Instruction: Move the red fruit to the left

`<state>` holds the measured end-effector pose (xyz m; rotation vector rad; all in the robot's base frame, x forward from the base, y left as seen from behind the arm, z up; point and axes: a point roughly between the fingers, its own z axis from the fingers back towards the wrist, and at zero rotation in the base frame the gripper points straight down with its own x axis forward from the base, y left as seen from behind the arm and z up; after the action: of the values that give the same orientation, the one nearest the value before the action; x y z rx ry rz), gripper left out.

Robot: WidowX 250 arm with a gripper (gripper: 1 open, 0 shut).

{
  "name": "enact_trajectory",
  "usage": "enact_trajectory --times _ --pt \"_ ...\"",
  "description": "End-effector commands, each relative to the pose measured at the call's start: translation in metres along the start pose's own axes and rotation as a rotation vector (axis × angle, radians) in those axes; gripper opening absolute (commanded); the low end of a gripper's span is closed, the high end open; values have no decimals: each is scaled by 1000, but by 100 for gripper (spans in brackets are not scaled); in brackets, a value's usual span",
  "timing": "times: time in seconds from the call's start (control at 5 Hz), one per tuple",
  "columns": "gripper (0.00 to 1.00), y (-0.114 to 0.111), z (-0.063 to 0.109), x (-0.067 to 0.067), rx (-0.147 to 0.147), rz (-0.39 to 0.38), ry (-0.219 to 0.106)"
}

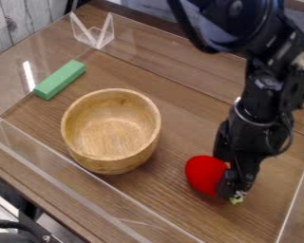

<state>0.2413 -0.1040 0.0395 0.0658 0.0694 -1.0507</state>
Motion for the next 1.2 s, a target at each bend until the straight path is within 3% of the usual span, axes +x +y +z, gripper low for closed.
enact_trajectory --times 0.0,0.8,1.0 --pt "100 8 10 5 42 15 -29" --pt "100 14 12 -10 83 97 -42" --pt "100 9 7 -8 93 63 -56"
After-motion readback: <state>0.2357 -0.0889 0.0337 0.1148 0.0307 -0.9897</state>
